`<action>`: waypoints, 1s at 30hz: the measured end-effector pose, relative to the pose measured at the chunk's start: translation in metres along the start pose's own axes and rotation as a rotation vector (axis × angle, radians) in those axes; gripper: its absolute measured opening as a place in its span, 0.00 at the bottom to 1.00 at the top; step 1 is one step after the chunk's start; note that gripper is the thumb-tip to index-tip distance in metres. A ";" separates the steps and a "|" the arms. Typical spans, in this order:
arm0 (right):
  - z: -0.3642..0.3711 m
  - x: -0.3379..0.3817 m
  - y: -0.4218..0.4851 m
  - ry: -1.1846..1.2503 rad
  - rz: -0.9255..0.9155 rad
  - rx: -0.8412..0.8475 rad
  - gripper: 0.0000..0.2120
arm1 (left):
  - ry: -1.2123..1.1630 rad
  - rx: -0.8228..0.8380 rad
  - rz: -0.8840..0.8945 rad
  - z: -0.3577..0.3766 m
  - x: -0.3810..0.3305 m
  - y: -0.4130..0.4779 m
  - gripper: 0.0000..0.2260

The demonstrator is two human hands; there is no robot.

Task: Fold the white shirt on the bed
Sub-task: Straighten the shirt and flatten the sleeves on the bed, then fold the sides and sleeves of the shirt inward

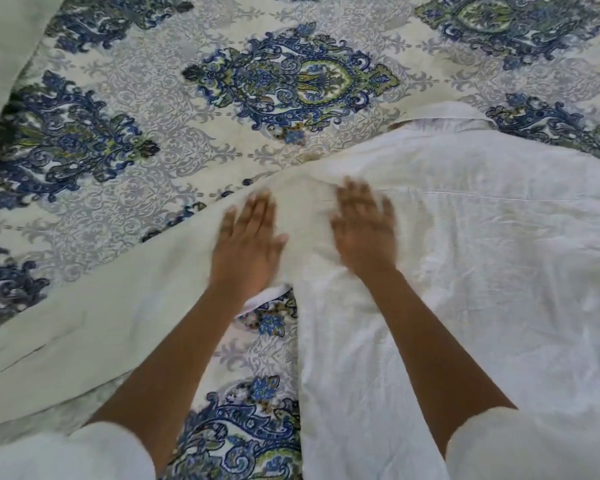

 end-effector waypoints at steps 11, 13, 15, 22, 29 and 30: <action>0.019 0.140 -0.042 -0.027 -0.192 0.204 0.27 | -0.047 0.079 -0.253 0.008 0.085 -0.101 0.29; 0.016 0.121 -0.049 -0.039 -0.052 0.097 0.28 | -0.027 0.030 -0.382 0.013 0.128 -0.142 0.29; 0.013 0.116 -0.048 -0.028 0.060 0.160 0.28 | -0.079 0.018 -0.547 0.010 0.162 -0.174 0.33; 0.038 0.224 -0.067 0.009 -0.247 0.183 0.30 | -0.113 0.018 -0.350 0.014 0.161 -0.182 0.30; 0.025 0.188 -0.060 -0.047 0.030 0.197 0.30 | -0.106 -0.023 -0.602 0.021 0.239 -0.287 0.28; 0.025 0.199 -0.064 -0.056 -0.006 0.196 0.30 | -0.094 -0.009 -0.593 0.022 0.240 -0.292 0.28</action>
Point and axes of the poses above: each hand's wrist, its own y-axis towards the middle knuckle, its own z-axis out of the palm, x = y × z, the point moved 3 cm from there along y, towards the middle knuckle, and after that the axes turned 4 degrees about x, right-handed, at the moved point
